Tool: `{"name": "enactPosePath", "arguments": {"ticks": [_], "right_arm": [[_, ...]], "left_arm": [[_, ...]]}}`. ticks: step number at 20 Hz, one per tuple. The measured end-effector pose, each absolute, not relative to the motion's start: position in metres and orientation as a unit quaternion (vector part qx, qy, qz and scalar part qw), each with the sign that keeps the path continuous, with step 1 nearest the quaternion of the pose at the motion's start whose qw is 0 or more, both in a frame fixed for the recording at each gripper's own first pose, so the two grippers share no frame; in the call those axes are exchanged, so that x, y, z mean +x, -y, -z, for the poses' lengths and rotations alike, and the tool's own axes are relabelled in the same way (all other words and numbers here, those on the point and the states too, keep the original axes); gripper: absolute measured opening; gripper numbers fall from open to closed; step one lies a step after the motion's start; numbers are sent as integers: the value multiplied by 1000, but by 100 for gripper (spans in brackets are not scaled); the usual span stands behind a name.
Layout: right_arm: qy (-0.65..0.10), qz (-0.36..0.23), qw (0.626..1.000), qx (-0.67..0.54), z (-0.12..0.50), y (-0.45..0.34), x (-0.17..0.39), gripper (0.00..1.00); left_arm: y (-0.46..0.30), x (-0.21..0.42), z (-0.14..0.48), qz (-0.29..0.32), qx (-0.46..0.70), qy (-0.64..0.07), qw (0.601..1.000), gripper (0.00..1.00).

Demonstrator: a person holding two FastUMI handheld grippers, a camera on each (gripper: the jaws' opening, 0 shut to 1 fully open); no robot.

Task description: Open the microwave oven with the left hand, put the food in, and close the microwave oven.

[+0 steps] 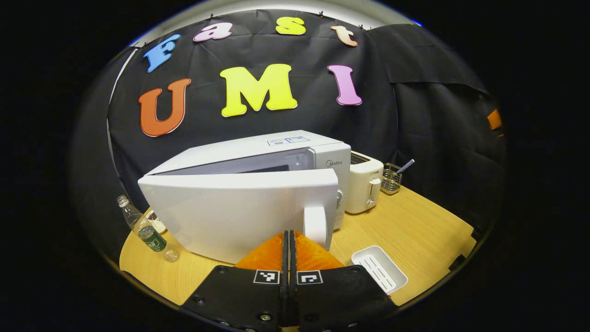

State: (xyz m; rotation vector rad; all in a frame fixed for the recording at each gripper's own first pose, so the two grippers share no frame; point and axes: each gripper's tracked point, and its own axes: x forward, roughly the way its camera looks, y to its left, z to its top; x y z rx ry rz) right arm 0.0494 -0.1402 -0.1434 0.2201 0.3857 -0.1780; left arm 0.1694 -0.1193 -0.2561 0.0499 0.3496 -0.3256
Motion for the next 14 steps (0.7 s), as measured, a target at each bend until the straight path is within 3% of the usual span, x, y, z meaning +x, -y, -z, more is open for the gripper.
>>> {"name": "enactPosePath", "arguments": {"ticks": [14], "right_arm": [[-214,88,968,94,149,151,86,100]], "left_arm": [[142,245,273,140,2,-185,973,0]]}}
